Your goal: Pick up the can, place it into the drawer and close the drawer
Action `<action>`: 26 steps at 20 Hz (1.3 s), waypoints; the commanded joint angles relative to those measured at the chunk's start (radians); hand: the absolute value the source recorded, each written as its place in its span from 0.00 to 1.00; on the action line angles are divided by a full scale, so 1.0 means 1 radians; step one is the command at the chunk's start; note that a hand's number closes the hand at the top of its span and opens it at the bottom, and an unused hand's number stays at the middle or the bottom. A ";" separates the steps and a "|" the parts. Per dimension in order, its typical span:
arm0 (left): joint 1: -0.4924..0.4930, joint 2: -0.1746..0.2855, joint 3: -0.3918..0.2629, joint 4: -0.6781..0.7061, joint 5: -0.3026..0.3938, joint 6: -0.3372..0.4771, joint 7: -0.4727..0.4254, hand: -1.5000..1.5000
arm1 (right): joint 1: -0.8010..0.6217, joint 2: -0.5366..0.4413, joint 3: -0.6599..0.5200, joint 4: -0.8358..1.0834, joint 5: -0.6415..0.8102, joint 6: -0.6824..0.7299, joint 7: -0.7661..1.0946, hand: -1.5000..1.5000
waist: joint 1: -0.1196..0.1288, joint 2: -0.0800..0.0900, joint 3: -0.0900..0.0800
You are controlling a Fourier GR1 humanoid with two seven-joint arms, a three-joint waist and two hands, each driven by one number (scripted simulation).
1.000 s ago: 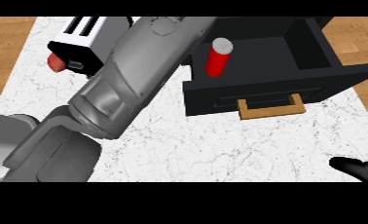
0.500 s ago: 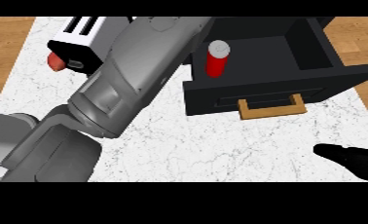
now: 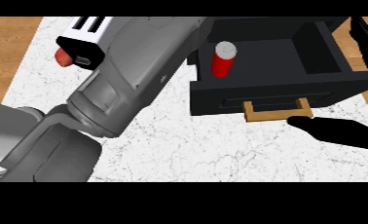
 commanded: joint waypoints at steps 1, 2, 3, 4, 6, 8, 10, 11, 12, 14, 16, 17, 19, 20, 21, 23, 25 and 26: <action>-0.010 0.000 -0.018 0.004 0.004 0.010 0.000 0.00 | -0.066 0.001 0.096 0.139 0.171 -0.047 -0.054 0.00 | 0.023 -0.005 0.000; -0.018 0.000 -0.010 0.017 -0.011 0.001 -0.014 0.00 | -0.082 -0.020 0.068 0.172 0.163 -0.043 -0.074 0.00 | 0.033 -0.009 0.000; -0.016 0.000 -0.015 0.022 -0.014 -0.003 -0.023 0.00 | -0.105 0.024 0.149 0.202 0.238 -0.076 -0.049 0.00 | 0.039 -0.004 -0.001; -0.035 0.000 -0.008 0.036 -0.015 -0.006 0.023 0.00 | -0.102 0.016 0.124 0.257 0.251 -0.094 -0.076 0.00 | 0.045 -0.011 0.000; -0.005 0.000 -0.010 0.043 -0.024 -0.005 -0.026 0.00 | -0.143 0.012 0.152 0.312 0.284 -0.087 -0.081 0.00 | 0.044 -0.010 -0.001; -0.029 0.004 -0.006 0.044 -0.025 -0.031 0.002 0.00 | -0.191 0.016 0.157 0.435 0.356 -0.141 -0.106 0.00 | 0.058 -0.008 -0.001; -0.034 0.011 -0.005 0.023 -0.026 -0.042 0.028 0.00 | -0.195 0.053 0.208 0.525 0.439 -0.201 -0.117 0.00 | 0.076 -0.015 -0.001; 0.013 0.011 0.009 0.031 -0.022 -0.047 -0.022 0.00 | -0.245 0.044 0.208 0.548 0.441 -0.172 -0.105 0.00 | 0.067 -0.013 -0.001; 0.037 0.010 0.019 0.030 -0.015 -0.064 -0.032 0.00 | -0.251 0.052 0.204 0.606 0.446 -0.204 -0.145 0.00 | 0.068 -0.011 -0.001; 0.022 0.040 0.012 -0.006 -0.022 -0.070 0.019 0.00 | -0.292 0.093 0.230 0.697 0.510 -0.270 -0.146 0.00 | 0.092 -0.022 -0.002; 0.022 0.039 0.021 -0.017 -0.032 -0.050 -0.002 0.00 | -0.293 0.114 0.237 0.747 0.536 -0.314 -0.171 0.00 | 0.074 -0.023 -0.002; 0.031 0.072 0.016 -0.002 -0.043 -0.072 0.004 0.00 | -0.341 0.099 0.195 0.814 0.512 -0.328 -0.209 0.00 | 0.076 -0.020 -0.001; 0.006 0.060 0.011 -0.035 -0.044 -0.055 0.048 0.00 | -0.383 0.153 0.201 0.944 0.564 -0.411 -0.197 0.00 | 0.102 -0.022 -0.001; 0.061 0.086 0.009 -0.044 -0.050 -0.066 0.029 0.00 | -0.448 0.100 0.153 0.963 0.537 -0.365 -0.208 0.00 | 0.101 -0.025 -0.002; 0.002 0.124 0.009 -0.035 -0.057 -0.065 0.087 0.00 | -0.401 0.151 0.187 1.002 0.580 -0.453 -0.216 0.00 | 0.096 -0.023 -0.001; 0.062 0.088 0.000 -0.071 -0.066 -0.051 0.067 0.00 | -0.477 0.164 0.164 1.101 0.607 -0.500 -0.207 0.00 | 0.104 -0.024 -0.001; 0.069 0.144 0.012 -0.077 -0.063 -0.093 0.072 0.00 | -0.561 0.139 0.114 1.172 0.600 -0.517 -0.206 0.00 | 0.107 -0.019 -0.001; 0.080 0.126 0.005 -0.100 -0.068 -0.061 0.088 0.00 | -0.556 0.129 0.102 1.219 0.607 -0.554 -0.226 0.00 | 0.110 -0.023 -0.001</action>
